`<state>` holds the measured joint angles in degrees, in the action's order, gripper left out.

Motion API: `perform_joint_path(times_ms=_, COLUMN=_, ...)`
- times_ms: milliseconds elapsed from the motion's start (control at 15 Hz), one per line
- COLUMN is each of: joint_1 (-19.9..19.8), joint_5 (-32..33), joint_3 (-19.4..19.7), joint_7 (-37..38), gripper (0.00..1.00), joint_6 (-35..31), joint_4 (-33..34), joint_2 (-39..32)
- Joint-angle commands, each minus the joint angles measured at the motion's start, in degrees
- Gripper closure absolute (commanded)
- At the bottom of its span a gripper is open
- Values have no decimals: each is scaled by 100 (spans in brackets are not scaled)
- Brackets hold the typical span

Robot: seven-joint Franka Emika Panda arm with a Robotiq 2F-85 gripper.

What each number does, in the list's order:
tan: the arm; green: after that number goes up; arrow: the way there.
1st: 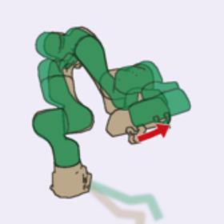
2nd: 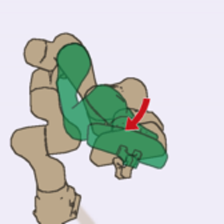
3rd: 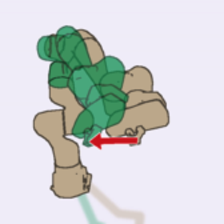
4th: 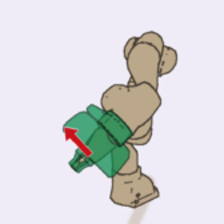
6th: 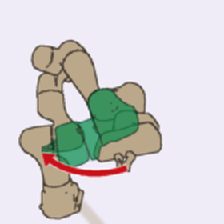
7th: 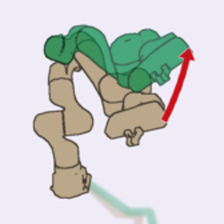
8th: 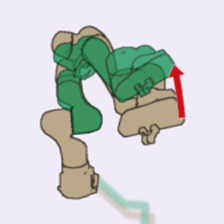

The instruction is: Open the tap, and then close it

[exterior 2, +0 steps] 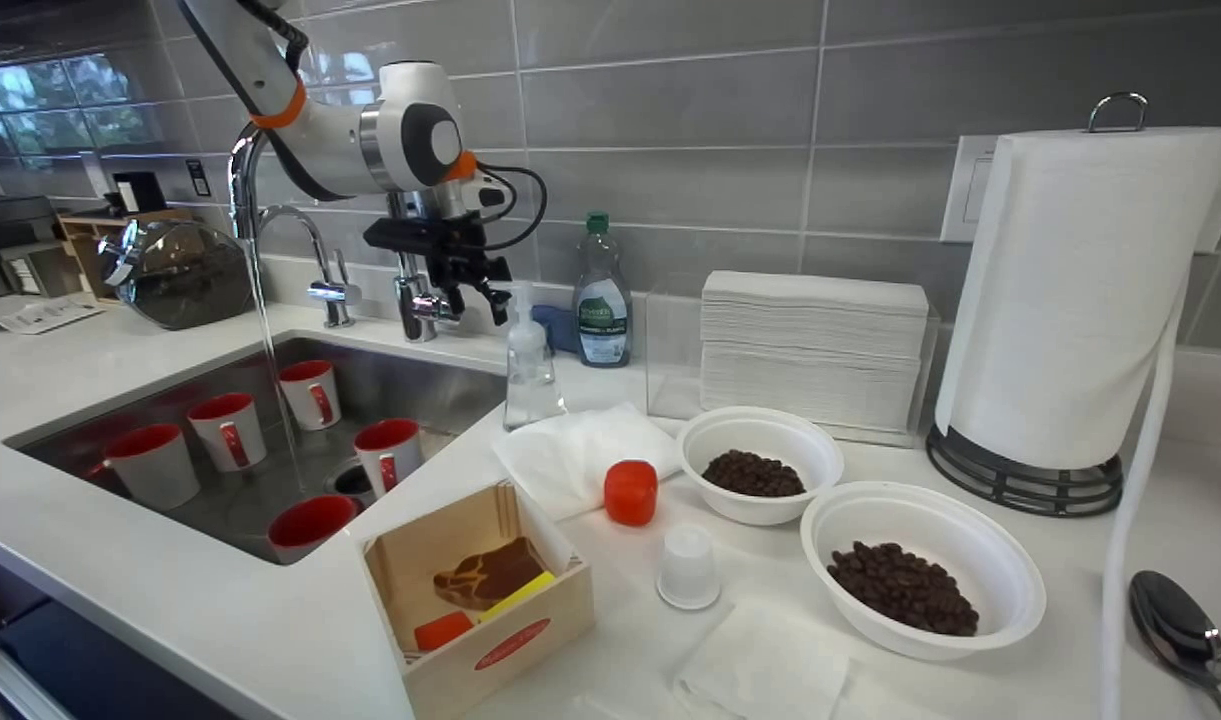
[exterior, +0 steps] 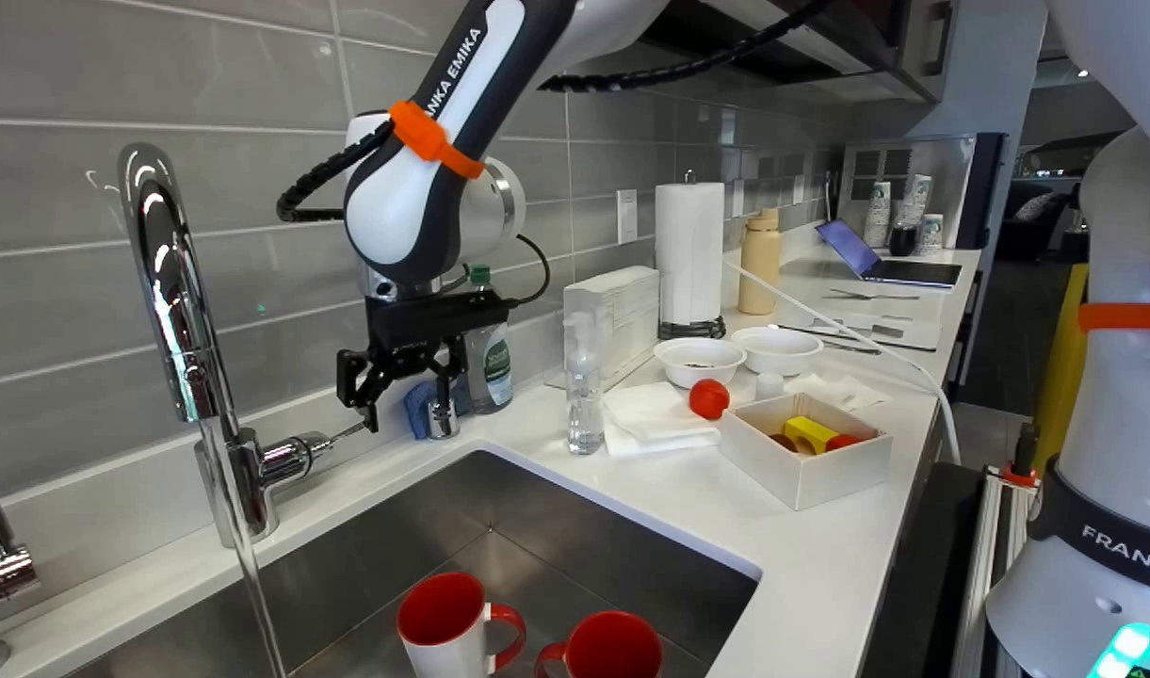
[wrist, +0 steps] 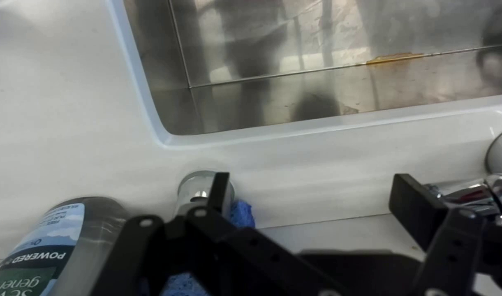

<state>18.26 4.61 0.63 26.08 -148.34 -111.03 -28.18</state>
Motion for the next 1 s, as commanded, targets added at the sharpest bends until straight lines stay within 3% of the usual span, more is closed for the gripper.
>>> perform_joint_path(times_ms=0, joint_1=-70, joint_5=-150, joint_3=-115, joint_7=-23, gripper=0, joint_6=26, joint_4=-3, joint_2=34)
perform_joint_path(times_ms=933, joint_1=-597, joint_5=-1233, joint_3=-1051, joint_7=-1282, gripper=0, joint_6=323, joint_4=-63, joint_2=163)
